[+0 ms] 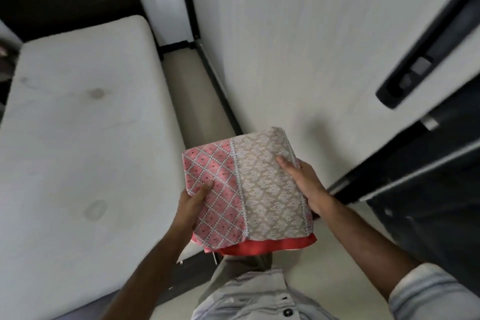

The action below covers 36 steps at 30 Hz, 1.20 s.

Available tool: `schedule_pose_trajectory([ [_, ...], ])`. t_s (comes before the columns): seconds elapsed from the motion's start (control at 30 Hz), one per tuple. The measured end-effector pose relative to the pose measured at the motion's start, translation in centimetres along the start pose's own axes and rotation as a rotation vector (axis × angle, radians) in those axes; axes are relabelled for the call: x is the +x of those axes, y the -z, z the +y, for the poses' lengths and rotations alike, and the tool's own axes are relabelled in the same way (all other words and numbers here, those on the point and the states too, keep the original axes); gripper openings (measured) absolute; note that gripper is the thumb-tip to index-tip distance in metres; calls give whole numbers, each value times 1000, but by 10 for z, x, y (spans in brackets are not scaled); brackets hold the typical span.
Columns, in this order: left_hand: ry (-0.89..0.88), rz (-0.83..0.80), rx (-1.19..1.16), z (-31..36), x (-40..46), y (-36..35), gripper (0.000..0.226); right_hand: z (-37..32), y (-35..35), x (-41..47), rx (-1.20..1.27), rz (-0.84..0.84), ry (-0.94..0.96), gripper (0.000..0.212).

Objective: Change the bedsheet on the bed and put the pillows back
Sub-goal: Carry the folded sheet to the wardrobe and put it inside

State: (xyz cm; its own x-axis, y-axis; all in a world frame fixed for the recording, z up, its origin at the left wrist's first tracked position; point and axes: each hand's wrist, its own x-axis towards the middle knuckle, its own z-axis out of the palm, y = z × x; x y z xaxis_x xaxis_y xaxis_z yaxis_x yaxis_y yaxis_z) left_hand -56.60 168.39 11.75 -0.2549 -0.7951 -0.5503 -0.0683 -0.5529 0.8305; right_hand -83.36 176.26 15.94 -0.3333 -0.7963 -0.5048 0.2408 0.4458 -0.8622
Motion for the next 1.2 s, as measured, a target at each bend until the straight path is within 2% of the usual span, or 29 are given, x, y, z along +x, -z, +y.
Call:
schedule_pose_trajectory([
  [0.2,-9,137,-66,42,92,8,51,-45,-36,119,-41,-65,0,54],
  [0.27,-7,161,-58,67,129,14,47,-55,-51,158,-10,-60,-2,52],
  [0.43,7,181,-8,156,227,38,30,-106,-95,267,55,-55,-72,64],
  [0.73,-25,157,-18,325,419,71,34,-248,-172,468,49,-63,-47,63],
  [0.83,-29,168,-58,368,481,79,35,-292,-199,545,4,-108,-29,53],
  [1.07,-31,233,-128,484,632,105,48,-412,-272,738,-108,-208,60,48],
  [1.2,-93,289,-132,559,714,124,48,-489,-318,830,-183,-244,108,44],
])
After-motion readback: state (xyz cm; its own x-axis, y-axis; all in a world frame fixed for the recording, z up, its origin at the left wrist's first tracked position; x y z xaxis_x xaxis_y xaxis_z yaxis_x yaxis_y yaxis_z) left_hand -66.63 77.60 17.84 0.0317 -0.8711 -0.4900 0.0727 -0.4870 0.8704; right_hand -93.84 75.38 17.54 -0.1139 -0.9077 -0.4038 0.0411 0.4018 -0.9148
